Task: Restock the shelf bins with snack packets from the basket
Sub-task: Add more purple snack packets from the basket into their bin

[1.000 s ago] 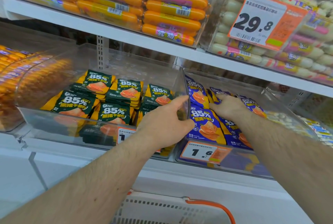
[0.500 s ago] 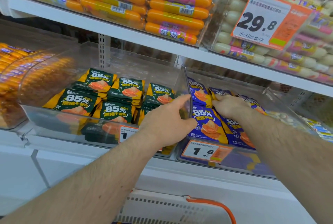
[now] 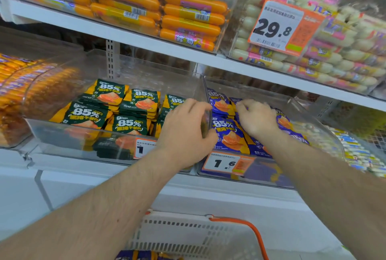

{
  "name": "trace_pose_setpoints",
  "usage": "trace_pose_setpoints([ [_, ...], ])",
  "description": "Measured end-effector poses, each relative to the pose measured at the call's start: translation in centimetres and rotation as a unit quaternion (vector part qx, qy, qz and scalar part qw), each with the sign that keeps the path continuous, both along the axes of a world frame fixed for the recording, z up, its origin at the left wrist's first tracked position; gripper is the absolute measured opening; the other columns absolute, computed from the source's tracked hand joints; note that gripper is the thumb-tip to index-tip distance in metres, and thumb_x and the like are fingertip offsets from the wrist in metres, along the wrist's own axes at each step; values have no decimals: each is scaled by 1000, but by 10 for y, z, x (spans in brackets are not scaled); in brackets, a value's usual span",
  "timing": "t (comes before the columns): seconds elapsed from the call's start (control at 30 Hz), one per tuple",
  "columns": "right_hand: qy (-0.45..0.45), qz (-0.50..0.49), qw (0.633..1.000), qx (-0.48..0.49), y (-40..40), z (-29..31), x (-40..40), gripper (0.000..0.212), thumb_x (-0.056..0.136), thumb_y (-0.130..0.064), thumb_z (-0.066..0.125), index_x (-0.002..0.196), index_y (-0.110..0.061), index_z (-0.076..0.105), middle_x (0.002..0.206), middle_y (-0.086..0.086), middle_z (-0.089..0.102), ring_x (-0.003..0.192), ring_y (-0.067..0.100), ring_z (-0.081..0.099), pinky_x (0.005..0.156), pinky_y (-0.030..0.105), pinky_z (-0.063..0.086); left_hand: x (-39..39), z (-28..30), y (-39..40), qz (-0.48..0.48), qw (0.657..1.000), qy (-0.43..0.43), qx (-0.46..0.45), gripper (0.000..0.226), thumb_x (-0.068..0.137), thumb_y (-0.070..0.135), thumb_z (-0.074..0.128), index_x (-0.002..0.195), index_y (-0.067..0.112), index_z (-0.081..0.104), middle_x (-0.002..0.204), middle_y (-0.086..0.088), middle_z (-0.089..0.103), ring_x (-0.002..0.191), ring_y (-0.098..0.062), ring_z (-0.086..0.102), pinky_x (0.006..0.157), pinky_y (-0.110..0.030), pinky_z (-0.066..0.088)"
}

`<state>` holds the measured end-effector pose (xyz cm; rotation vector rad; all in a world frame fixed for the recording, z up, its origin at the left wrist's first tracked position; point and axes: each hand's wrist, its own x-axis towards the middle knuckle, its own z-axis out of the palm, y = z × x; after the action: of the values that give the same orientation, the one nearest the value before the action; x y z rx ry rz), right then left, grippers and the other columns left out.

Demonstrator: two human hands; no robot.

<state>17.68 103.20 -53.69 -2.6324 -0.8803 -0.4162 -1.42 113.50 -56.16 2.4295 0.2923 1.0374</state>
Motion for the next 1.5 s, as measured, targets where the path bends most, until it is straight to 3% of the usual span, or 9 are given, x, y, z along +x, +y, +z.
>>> trace_pose_setpoints([
  [0.1, -128, 69, 982, 124, -10, -16, -35, 41, 89, -37, 32, 67, -15, 58, 80, 12, 66, 83, 38, 56, 73, 42, 40, -14, -5, -17, -49, 992, -79, 88, 11, 74, 28, 54, 82, 20, 55, 77, 7, 51, 72, -19, 52, 64, -30, 41],
  [0.2, -167, 151, 942, 248, -26, -38, -80, 28, 85, -21, 42, 58, -15, 43, 59, 11, 50, 61, 32, 46, 60, 40, 35, -34, -25, -34, -128, 981, 142, 32, 5, 78, 32, 54, 81, 29, 51, 66, 11, 46, 73, -19, 53, 63, -30, 40],
  [0.43, -17, 223, 953, 206, -60, -170, -158, 26, 80, -19, 41, 55, -19, 34, 50, 6, 39, 56, 23, 36, 56, 35, 20, -82, -106, -46, -207, 760, 614, 48, 43, 97, 30, 49, 139, 24, 44, 111, 0, 61, 78, -14, 54, 66, -28, 43],
  [0.67, 357, 60, 928, -82, -77, -297, -181, 38, 99, -23, 46, 61, -19, 43, 53, 1, 39, 46, 17, 34, 47, 31, 25, -92, -129, -32, -173, 735, 656, 22, 34, 96, 28, 50, 129, 26, 52, 104, 2, 62, 81, -14, 60, 67, -30, 50],
  [0.83, 517, 13, 826, -224, -74, -369, -203, 35, 94, -23, 53, 128, -13, 48, 79, 5, 58, 55, 17, 48, 49, 32, 36, -81, -148, -21, -172, 717, 675, 32, 37, 97, 30, 46, 134, 25, 49, 120, -1, 60, 93, -17, 60, 77, -32, 51],
  [0.97, 395, 64, 850, -342, -77, -401, -212, 62, 95, -59, 42, 141, -17, 39, 140, 10, 46, 105, 30, 58, 78, 41, 52, -74, -166, -16, -172, 702, 691, 24, 24, 96, 27, 48, 116, 16, 56, 107, -7, 63, 82, -21, 54, 73, -36, 48],
  [1.13, 344, 94, 856, -374, -76, -405, -219, 51, 97, -51, 47, 136, -19, 43, 138, 9, 45, 128, 33, 43, 111, 53, 30, -68, -171, -15, -169, 692, 701, 16, 25, 93, 21, 48, 113, 11, 61, 95, -9, 63, 76, -24, 54, 67, -36, 48],
  [1.37, 474, 63, 832, -282, -73, -355, -194, 32, 97, -7, 49, 70, -23, 41, 68, -1, 44, 59, 12, 43, 54, 29, 35, -62, -162, -18, -164, 701, 694, 9, 22, 96, 24, 48, 116, 24, 55, 98, 0, 59, 64, -13, 49, 58, -24, 43],
  [1.5, 458, 84, 844, -268, -83, -294, -170, 14, 90, -4, 50, 81, -13, 46, 80, 10, 60, 79, 26, 63, 59, 32, 44, -60, -141, -22, -156, 710, 686, 33, 38, 98, 28, 46, 134, 21, 52, 111, -3, 61, 66, -11, 49, 52, -22, 39],
])
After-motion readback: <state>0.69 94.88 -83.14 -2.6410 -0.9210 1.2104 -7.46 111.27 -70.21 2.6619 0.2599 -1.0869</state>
